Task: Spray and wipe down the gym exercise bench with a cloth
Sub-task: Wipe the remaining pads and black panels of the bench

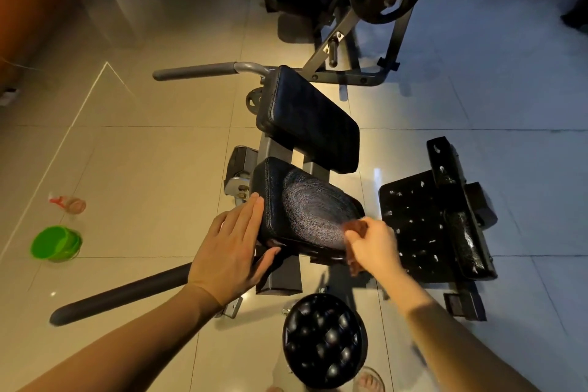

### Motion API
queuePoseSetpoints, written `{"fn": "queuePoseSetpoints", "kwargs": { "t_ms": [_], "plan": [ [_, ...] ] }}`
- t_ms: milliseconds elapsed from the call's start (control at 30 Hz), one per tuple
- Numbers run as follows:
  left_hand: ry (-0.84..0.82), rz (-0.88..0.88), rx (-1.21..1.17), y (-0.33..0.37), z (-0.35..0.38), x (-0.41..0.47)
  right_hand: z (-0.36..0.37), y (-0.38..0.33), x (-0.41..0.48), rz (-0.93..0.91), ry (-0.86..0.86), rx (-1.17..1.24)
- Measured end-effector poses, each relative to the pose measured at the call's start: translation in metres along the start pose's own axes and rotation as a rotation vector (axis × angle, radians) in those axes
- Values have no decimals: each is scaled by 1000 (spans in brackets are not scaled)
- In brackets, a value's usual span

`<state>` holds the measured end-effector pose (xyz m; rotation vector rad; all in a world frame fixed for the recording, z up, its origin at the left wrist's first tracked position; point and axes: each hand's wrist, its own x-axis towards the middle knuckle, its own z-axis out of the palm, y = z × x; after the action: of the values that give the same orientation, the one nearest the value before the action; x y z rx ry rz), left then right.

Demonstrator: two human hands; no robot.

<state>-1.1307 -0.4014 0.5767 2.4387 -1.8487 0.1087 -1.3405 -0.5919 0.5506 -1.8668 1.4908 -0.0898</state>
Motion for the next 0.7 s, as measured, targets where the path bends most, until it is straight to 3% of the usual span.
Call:
{"fn": "queuePoseSetpoints", "kwargs": {
  "t_ms": [100, 167, 267, 367, 433, 567, 633, 700],
  "plan": [
    [-19, -10, 26, 2, 0, 0, 1, -6, 43, 129, 34, 12],
    [-29, -19, 46, 3, -1, 1, 6, -47, 51, -2, 34, 95],
    [-32, -47, 34, 6, -4, 1, 7, -96, 19, -275, -137, 248],
    [-42, -56, -2, 7, -6, 2, 2, -64, -22, -418, -254, 182],
    [-32, -67, -32, 9, -8, 3, -5, -19, -11, -364, -184, 122],
    [13, -80, -72, 14, -12, 8, -9, 19, 67, 11, -91, 27],
    [23, -83, -68, 19, -14, 11, -3, -11, 84, -11, -65, 93],
    [13, -75, -65, 20, -17, 17, 2, -58, 78, -174, -79, 196]
  ]
}}
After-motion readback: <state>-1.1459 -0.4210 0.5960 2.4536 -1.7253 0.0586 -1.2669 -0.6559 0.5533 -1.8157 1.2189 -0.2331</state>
